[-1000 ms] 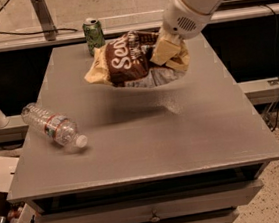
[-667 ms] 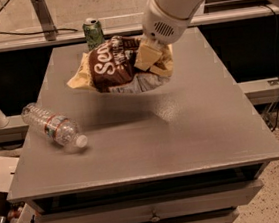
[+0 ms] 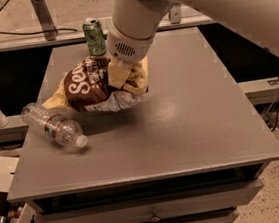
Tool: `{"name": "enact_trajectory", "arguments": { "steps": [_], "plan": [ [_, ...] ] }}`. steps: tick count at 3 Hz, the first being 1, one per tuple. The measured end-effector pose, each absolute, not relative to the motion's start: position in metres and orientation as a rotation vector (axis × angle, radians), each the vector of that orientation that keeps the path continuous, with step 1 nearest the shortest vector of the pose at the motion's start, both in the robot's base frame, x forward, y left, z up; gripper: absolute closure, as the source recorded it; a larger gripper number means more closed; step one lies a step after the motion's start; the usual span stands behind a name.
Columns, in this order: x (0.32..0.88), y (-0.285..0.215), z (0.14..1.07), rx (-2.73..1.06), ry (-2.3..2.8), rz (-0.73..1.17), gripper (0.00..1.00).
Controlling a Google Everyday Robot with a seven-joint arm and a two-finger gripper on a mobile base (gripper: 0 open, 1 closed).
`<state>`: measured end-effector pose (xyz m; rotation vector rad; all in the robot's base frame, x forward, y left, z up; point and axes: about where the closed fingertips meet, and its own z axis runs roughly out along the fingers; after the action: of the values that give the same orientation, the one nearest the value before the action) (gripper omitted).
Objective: Move brown chip bag near water bottle
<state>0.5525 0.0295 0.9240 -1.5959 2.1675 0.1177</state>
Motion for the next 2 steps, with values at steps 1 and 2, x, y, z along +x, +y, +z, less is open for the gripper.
{"name": "enact_trajectory", "arguments": {
  "steps": [1, 2],
  "plan": [
    [0.551, 0.048, 0.901, -1.600, 2.215, 0.110, 1.00],
    [0.555, 0.050, 0.879, -1.571, 2.272, 0.104, 1.00]
  ]
}}
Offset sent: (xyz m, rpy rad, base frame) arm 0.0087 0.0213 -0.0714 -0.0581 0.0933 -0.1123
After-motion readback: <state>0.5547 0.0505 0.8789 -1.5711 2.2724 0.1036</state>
